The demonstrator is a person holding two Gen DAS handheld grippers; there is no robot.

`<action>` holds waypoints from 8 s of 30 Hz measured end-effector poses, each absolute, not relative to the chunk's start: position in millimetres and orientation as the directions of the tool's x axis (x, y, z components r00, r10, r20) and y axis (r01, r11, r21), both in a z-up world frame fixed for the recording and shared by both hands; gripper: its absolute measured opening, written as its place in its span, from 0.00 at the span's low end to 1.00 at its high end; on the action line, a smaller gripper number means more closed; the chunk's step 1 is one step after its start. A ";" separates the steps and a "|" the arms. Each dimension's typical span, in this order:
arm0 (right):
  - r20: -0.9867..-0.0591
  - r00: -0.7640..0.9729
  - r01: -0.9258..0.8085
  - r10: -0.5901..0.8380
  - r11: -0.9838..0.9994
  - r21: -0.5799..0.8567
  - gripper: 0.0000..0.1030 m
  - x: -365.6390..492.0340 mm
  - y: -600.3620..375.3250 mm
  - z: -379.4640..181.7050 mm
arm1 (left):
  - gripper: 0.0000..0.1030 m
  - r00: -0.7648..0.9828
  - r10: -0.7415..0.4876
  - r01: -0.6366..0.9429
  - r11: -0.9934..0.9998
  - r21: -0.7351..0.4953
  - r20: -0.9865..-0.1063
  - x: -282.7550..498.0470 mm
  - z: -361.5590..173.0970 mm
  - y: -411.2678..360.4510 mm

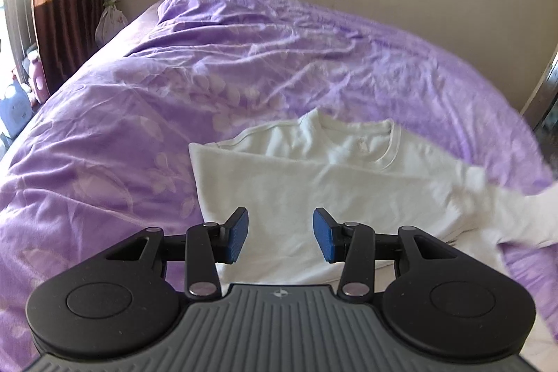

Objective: Fold small clothes

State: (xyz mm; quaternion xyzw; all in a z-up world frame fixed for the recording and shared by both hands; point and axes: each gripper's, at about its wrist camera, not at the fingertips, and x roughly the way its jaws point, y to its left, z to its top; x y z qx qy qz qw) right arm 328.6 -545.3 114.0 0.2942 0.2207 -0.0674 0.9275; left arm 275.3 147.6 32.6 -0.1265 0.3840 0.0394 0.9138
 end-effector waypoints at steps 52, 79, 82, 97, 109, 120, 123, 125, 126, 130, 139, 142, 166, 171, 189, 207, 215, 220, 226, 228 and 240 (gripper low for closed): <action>-0.770 0.536 -0.300 0.346 0.931 0.209 0.43 378.4 -159.7 -7.9 | 0.47 0.637 -0.081 -0.123 0.971 -0.206 -0.766 290.3 -26.8 180.3; -0.883 0.462 -0.307 0.077 0.948 -0.078 0.02 383.2 -286.0 -83.4 | 0.25 0.501 0.047 -0.131 0.991 -0.022 -0.864 320.5 -75.7 159.6; -0.893 0.440 -0.274 0.090 0.961 -0.038 0.00 382.2 -296.3 -92.1 | 0.25 0.501 0.048 -0.129 0.991 -0.019 -0.864 319.6 -74.2 159.8; -0.804 0.550 -0.243 0.225 0.965 0.104 0.04 392.7 -280.6 -27.1 | 0.25 0.564 -0.007 -0.108 0.991 -0.082 -0.826 317.8 -37.4 171.5; -0.868 0.456 -0.084 0.197 0.980 0.179 0.07 440.8 -283.6 -88.6 | 0.29 0.488 0.043 -0.097 0.995 -0.006 -0.872 322.8 -64.6 178.6; -0.826 0.543 -0.078 0.152 0.988 0.130 0.12 397.4 -330.5 -18.0 | 0.21 0.544 0.030 -0.011 1.000 0.028 -0.839 275.4 8.8 162.7; -0.790 0.588 -0.127 0.171 0.985 0.118 0.12 374.7 -335.3 18.3 | 0.21 0.579 0.017 0.044 0.998 0.052 -0.815 252.3 39.9 147.5; -0.768 0.616 -0.154 0.174 0.983 0.099 0.12 357.2 -337.3 43.8 | 0.21 0.604 0.011 0.081 0.994 0.075 -0.797 235.5 61.1 135.8; -0.756 0.629 -0.169 0.181 0.981 0.094 0.12 348.4 -338.4 56.5 | 0.21 0.617 0.009 0.100 0.991 0.090 -0.787 226.1 72.3 130.1; -0.712 0.674 -0.209 0.199 0.975 0.075 0.13 308.4 -347.6 106.7 | 0.21 0.646 0.006 0.150 0.979 0.135 -0.763 194.4 107.8 110.0; -0.689 0.695 -0.341 0.203 0.938 -0.067 0.14 209.0 -356.5 182.9 | 0.21 0.669 -0.033 0.293 0.930 0.223 -0.743 122.1 143.8 64.9; -0.705 0.674 -0.399 0.220 0.912 -0.097 0.23 176.9 -356.8 191.0 | 0.21 0.645 -0.062 0.369 0.898 0.239 -0.762 101.5 134.1 51.0; -0.877 0.422 -0.728 0.230 0.662 -0.177 0.44 62.4 -297.5 32.1 | 0.54 0.304 0.015 0.845 0.457 0.277 -0.952 0.1 -13.7 8.0; -0.889 0.402 -0.750 0.220 0.636 -0.182 0.47 63.9 -297.3 23.4 | 0.55 0.409 0.055 0.839 0.369 0.399 -0.911 -4.3 -34.3 0.8; -0.864 0.496 -0.866 0.089 0.121 -0.485 0.51 30.4 -286.2 4.1 | 0.03 0.601 -0.126 0.645 0.659 0.387 -0.789 8.9 22.3 21.5; -0.647 0.761 -0.647 0.039 0.102 -0.755 0.00 31.8 -286.1 15.1 | 0.02 0.741 -0.100 0.423 0.838 0.345 -0.664 22.2 76.9 51.5; -0.504 0.861 -0.488 0.072 0.401 -0.775 0.00 62.1 -283.8 113.5 | 0.02 0.871 0.005 0.250 0.856 0.452 -0.490 26.6 154.3 62.3; -0.430 0.896 -0.427 0.113 0.489 -0.761 0.00 72.2 -279.2 173.3 | 0.00 0.913 0.046 0.168 0.862 0.478 -0.405 28.5 200.6 70.4; -0.442 0.879 -0.467 0.179 0.518 -0.717 0.00 48.7 -282.8 210.8 | 0.00 0.910 0.046 0.173 0.861 0.479 -0.411 -0.9 212.9 76.9; -0.472 0.859 -0.498 0.200 0.542 -0.677 0.00 36.3 -287.0 214.8 | 0.00 0.899 0.043 0.189 0.860 0.475 -0.437 -14.1 205.1 74.4; -0.759 0.615 -0.764 0.214 0.401 -0.505 0.00 -31.9 -297.2 126.5 | 0.00 0.597 -0.026 0.489 0.804 0.338 -0.802 -37.4 96.1 74.0</action>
